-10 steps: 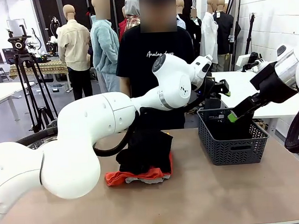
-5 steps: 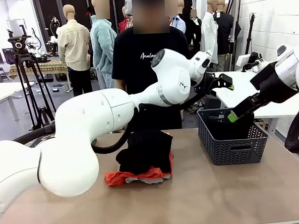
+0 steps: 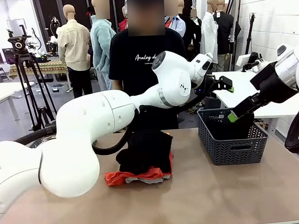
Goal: Sort the tops and bottoms.
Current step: Sort the clothes according to human instructions, then lift clothes from the center of the table with your right hand.
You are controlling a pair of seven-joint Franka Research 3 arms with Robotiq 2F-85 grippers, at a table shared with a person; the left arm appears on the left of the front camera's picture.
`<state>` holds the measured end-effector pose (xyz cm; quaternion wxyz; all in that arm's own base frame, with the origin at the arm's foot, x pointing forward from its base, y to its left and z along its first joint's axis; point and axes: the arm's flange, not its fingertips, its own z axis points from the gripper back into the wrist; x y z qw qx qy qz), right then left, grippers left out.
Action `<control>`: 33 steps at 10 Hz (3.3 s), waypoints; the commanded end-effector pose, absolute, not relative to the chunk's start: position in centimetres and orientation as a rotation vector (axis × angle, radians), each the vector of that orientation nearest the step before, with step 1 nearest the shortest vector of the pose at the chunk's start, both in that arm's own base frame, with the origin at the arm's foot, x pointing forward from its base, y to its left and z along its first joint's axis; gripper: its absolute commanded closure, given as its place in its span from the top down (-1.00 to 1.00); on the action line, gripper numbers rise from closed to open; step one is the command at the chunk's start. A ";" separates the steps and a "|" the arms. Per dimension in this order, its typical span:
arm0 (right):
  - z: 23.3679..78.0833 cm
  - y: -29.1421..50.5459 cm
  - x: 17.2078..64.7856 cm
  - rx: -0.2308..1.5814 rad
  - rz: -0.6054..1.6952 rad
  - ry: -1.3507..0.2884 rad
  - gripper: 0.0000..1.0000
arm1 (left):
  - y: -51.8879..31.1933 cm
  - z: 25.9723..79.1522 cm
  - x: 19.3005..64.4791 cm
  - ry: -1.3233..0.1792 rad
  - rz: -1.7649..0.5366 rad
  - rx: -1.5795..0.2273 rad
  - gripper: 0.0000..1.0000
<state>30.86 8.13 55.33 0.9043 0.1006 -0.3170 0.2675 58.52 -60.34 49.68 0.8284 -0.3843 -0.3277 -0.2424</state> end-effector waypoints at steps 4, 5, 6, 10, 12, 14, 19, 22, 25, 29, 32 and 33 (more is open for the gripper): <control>55.3 8.2 31.1 0.234 0.550 -0.662 1.00 | -60.3 49.6 58.6 -0.708 -0.513 -0.819 0.76; 55.3 8.2 31.1 0.234 0.550 -0.662 1.00 | -60.3 49.6 58.6 -0.708 -0.513 -0.819 0.76; 55.3 8.2 31.1 0.234 0.550 -0.662 1.00 | -60.3 49.6 58.6 -0.708 -0.513 -0.819 0.76; 55.3 8.2 31.1 0.234 0.550 -0.662 1.00 | -60.3 49.6 58.6 -0.708 -0.513 -0.819 0.76; 55.3 8.2 31.1 0.234 0.550 -0.662 1.00 | -60.3 49.6 58.6 -0.708 -0.513 -0.819 0.76; 55.3 8.2 31.1 0.234 0.550 -0.662 1.00 | -60.3 49.6 58.6 -0.708 -0.513 -0.819 0.76; 55.3 8.2 31.1 0.234 0.550 -0.662 1.00 | -57.0 53.3 57.5 -0.729 -0.543 -0.654 0.76; 55.3 8.2 31.1 0.234 0.550 -0.662 1.00 | -51.9 57.0 57.1 -0.647 -0.544 -0.426 0.76; 55.3 8.2 31.1 0.234 0.550 -0.662 1.00 | -45.6 59.6 54.5 -0.558 -0.536 -0.376 0.76; 55.3 8.2 31.1 0.234 0.550 -0.662 1.00 | -49.0 63.2 59.9 -0.564 -0.544 -0.378 0.76; 55.3 8.2 31.1 0.234 0.550 -0.662 1.00 | -46.7 63.1 60.0 -0.473 -0.550 -0.434 0.76; 55.3 8.2 31.1 0.234 0.550 -0.662 1.00 | -43.1 62.9 59.3 -0.396 -0.615 -0.472 0.76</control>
